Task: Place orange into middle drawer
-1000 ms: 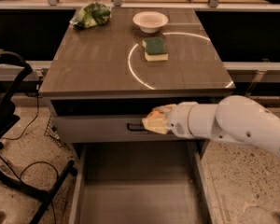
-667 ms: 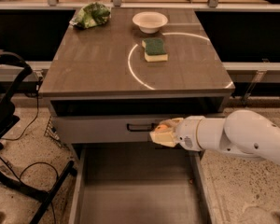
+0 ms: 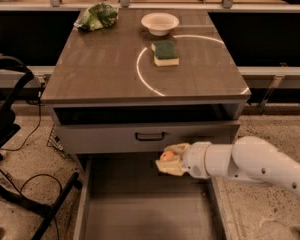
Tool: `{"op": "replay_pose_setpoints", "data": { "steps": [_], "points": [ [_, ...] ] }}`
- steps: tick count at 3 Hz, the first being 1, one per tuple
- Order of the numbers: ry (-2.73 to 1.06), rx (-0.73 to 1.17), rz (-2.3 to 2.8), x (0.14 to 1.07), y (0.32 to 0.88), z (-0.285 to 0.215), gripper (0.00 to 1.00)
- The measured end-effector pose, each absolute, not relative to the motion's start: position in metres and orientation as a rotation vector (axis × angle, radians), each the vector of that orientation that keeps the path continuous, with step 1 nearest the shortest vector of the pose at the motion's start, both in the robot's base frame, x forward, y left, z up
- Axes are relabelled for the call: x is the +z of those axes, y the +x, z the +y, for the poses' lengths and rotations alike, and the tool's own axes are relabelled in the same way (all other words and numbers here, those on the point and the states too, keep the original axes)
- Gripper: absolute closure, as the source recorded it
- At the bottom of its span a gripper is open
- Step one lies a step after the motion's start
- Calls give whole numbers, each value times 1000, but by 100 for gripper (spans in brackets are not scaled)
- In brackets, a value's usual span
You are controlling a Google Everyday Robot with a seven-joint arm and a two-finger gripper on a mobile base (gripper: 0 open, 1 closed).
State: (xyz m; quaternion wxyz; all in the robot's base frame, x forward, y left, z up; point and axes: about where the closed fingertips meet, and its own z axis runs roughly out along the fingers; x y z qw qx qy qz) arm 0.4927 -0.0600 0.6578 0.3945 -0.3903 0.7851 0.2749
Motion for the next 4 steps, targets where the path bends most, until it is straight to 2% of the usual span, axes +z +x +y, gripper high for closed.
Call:
{"op": "replay_pose_setpoints", "data": {
  "steps": [1, 3, 4],
  "points": [
    [-1117, 840, 1954, 580, 474, -40, 100],
    [-1260, 1186, 1756, 473, 438, 35, 100],
    [-1260, 1184, 1756, 473, 438, 35, 100]
  ]
}}
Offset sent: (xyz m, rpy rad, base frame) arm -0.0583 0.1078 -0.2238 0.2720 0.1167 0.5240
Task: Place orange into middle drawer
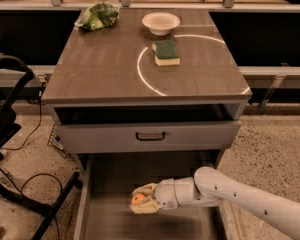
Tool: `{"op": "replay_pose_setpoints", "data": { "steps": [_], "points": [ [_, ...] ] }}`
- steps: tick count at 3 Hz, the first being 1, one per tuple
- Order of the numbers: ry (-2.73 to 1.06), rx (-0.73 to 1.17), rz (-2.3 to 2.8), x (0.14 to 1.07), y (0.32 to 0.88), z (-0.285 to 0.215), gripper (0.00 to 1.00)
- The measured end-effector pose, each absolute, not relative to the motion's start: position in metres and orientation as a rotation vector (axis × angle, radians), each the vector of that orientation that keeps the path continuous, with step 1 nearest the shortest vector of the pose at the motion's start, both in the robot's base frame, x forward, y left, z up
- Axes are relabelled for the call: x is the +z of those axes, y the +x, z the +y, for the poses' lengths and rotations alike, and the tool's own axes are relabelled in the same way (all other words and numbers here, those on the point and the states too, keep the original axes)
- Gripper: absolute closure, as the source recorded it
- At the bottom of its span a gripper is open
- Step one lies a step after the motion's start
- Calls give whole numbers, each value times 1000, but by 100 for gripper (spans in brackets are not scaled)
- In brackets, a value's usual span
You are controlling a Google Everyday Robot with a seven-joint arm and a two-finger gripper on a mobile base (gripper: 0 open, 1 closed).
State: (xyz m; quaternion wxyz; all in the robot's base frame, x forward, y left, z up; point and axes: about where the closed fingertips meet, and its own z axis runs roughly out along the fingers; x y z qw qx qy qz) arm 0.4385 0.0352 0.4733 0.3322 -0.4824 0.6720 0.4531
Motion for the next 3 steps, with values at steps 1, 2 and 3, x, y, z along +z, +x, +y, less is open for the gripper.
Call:
{"op": "replay_pose_setpoints", "data": {
  "steps": [1, 2, 3],
  "points": [
    [-1233, 1220, 1697, 454, 440, 47, 100],
    [-1209, 1274, 1475, 406, 453, 80, 100],
    [-1199, 1295, 1370, 382, 454, 95, 100]
  ]
}}
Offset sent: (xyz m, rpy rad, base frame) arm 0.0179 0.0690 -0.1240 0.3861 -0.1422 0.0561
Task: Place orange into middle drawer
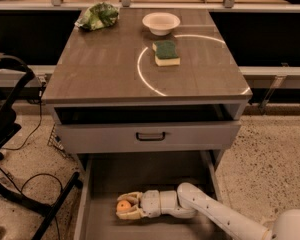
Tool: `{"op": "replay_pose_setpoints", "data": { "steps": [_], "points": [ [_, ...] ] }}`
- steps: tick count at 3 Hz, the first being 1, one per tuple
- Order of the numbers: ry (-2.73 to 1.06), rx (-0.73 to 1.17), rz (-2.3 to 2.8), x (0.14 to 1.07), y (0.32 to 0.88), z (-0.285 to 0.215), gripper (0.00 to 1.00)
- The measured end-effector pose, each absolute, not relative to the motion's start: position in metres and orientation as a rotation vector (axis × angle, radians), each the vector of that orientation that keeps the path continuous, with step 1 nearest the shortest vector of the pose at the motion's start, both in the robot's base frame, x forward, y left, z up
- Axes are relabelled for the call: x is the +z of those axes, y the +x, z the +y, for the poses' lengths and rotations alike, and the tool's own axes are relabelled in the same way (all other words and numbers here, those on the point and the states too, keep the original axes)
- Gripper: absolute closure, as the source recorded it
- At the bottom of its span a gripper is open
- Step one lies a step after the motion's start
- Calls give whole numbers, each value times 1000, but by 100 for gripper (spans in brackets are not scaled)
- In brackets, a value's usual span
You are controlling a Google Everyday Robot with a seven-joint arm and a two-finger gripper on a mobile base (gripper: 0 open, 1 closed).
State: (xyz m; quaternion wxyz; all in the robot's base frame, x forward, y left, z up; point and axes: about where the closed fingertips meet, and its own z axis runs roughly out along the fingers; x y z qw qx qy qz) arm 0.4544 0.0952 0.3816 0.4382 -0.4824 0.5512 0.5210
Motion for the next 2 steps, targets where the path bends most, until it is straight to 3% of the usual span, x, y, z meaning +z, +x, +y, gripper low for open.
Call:
{"op": "replay_pose_setpoints", "data": {
  "steps": [1, 2],
  "points": [
    [-1194, 1299, 1355, 376, 454, 98, 86],
    [-1195, 1303, 1353, 377, 453, 99, 63]
  ]
}}
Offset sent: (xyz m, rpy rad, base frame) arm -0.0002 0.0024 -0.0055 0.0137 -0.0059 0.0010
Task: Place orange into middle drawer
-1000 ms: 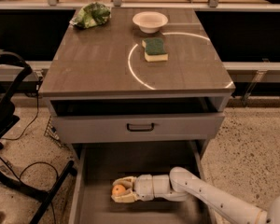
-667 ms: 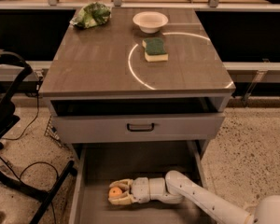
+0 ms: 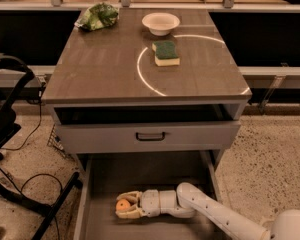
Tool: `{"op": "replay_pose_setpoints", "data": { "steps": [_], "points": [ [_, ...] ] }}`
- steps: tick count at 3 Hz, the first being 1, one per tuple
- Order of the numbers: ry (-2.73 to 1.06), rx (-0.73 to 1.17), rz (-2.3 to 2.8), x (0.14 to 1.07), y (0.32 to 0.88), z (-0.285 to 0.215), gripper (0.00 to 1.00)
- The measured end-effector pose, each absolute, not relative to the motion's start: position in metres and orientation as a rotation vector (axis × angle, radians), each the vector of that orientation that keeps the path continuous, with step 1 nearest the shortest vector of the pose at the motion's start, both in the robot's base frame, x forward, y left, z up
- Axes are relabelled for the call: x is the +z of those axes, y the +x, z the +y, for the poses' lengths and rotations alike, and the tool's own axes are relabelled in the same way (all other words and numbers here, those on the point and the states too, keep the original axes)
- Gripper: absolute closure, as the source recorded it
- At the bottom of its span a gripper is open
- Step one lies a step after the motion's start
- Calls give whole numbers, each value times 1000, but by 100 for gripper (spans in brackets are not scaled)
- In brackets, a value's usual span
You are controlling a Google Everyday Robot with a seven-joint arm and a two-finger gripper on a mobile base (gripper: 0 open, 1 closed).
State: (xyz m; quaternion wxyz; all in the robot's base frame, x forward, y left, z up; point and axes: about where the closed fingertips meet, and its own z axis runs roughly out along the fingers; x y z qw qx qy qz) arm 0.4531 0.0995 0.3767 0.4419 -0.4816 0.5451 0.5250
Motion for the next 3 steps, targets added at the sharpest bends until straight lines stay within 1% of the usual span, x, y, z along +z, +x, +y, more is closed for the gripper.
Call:
{"op": "replay_pose_setpoints", "data": {
  "steps": [2, 3],
  "points": [
    [-1197, 1311, 1348, 377, 451, 103, 16],
    [-1198, 1315, 1346, 377, 450, 105, 0]
  ]
}}
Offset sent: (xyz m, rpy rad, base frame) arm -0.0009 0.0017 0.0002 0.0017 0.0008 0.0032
